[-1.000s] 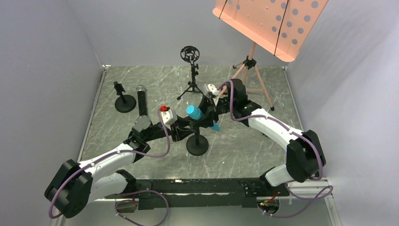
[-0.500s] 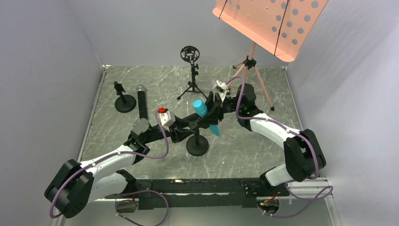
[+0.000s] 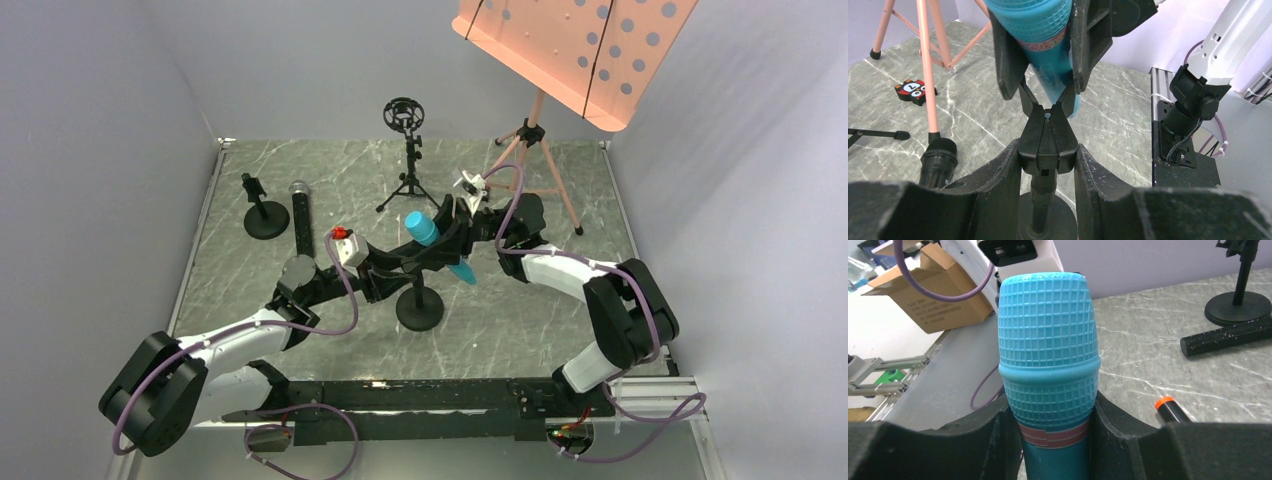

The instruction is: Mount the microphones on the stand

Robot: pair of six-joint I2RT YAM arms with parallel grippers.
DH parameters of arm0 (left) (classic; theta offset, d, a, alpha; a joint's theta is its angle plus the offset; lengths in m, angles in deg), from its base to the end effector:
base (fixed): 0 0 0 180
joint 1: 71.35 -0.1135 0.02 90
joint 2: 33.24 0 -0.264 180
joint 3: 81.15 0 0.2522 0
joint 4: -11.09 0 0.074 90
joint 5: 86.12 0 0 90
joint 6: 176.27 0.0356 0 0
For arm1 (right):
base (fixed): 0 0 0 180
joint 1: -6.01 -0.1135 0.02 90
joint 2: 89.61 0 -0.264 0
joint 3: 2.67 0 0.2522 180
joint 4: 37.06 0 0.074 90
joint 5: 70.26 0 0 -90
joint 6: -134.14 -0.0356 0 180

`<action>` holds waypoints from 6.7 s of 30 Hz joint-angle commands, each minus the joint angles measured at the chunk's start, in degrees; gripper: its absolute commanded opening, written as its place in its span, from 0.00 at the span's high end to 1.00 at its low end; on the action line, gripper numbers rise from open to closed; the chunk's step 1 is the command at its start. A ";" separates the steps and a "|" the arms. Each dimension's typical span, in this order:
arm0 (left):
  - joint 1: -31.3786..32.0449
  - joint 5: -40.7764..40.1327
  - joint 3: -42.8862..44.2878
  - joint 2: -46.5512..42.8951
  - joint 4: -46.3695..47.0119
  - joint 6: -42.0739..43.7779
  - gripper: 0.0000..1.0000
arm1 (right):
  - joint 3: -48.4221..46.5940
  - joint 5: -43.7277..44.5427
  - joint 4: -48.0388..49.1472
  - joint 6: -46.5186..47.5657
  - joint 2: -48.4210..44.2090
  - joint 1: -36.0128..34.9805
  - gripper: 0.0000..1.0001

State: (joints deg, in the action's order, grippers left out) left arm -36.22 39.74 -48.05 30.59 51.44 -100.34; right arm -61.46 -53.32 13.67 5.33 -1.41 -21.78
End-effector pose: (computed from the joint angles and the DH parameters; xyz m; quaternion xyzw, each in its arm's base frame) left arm 0.1694 -0.1447 0.2388 0.3434 0.5607 -0.4832 0.5781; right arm 0.2584 0.1747 0.2842 -0.4457 0.4984 0.6449 0.3702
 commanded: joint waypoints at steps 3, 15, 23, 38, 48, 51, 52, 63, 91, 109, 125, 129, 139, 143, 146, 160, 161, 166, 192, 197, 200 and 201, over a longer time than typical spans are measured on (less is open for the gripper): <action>-0.02 0.12 0.23 0.03 3.97 -2.92 0.88 | -2.19 0.06 8.24 -2.60 2.35 -2.53 0.84; -0.01 -1.42 -2.40 1.42 13.18 -8.52 0.88 | -2.40 0.84 20.96 -11.32 5.36 -3.21 0.78; 0.02 -4.77 -4.23 3.11 19.01 -11.01 0.89 | -3.97 3.71 31.20 -18.57 9.75 -5.24 0.78; -0.02 -7.12 -5.07 3.02 21.67 -12.08 0.67 | 0.39 7.02 28.35 -14.59 7.85 -5.05 0.76; 0.10 -6.76 -5.25 1.01 17.26 -12.17 0.18 | 2.70 5.57 25.54 -12.87 4.63 -3.16 0.69; 0.09 -6.30 -4.89 -0.37 14.97 -11.51 0.10 | 2.91 5.36 25.01 -12.73 4.34 -3.17 0.68; 0.11 -5.87 -4.76 -0.74 14.29 -11.25 0.09 | 2.93 5.17 24.92 -12.82 4.34 -3.08 0.68; 0.04 -1.22 1.80 -7.87 -12.85 3.03 0.03 | 3.14 3.58 17.86 -9.48 1.24 -2.71 0.47; 0.26 -1.07 10.71 -9.15 -29.14 9.34 0.04 | -29.06 -1.08 -102.69 79.28 -3.98 0.29 0.23; 13.08 -22.94 18.06 -6.00 -39.73 18.20 0.03 | -31.11 1.24 -110.59 90.72 -6.55 0.36 0.23; 20.16 -32.25 17.58 -3.59 -35.79 15.49 0.02 | -30.82 -0.33 -107.93 86.56 -7.52 1.69 0.27; 20.82 -34.03 18.13 -3.18 -35.94 15.08 0.04 | -31.59 0.43 -108.42 86.53 -7.26 1.68 0.30; 22.31 -35.68 20.29 -0.77 -37.31 14.58 0.26 | -28.96 2.04 -100.64 79.58 -9.60 1.60 0.37; 22.52 -37.48 20.90 -0.31 -37.98 14.59 0.39 | -28.18 1.71 -99.60 78.30 -9.28 1.54 0.44; 22.62 -37.52 21.23 0.04 -38.61 14.50 0.54 | -27.02 1.60 -98.39 77.30 -9.69 1.44 0.48; 22.61 -37.15 18.61 -0.42 -34.39 10.07 0.74 | -21.11 -0.26 -87.04 66.93 -12.65 1.84 0.65; 22.61 -37.28 17.89 -0.63 -33.69 9.76 0.74 | -20.44 -0.56 -85.83 65.65 -12.91 2.06 0.66; 22.61 -37.89 15.00 -1.63 -29.36 7.94 0.75 | -17.31 -1.92 -75.63 56.11 -13.80 3.55 0.69; 22.61 -38.42 11.57 -2.66 -23.74 5.24 0.87 | 2.73 -1.99 -24.44 14.73 -14.66 3.46 0.74; 22.56 -37.87 10.93 -2.41 -22.23 4.35 0.89 | 3.51 -2.57 -25.56 16.06 -14.82 2.78 0.75; 22.53 -37.79 10.43 -2.40 -21.24 4.07 0.92 | 3.81 -2.96 -24.77 15.56 -14.81 2.64 0.75; 22.52 -37.79 10.34 -2.40 -21.01 4.00 0.92 | 3.86 -3.06 -24.80 15.51 -14.80 2.65 0.75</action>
State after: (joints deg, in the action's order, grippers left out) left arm -13.24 3.98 -37.17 28.84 26.13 -93.15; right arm -59.48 -51.00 -9.19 23.47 -16.07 -17.23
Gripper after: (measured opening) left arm 0.465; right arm 0.520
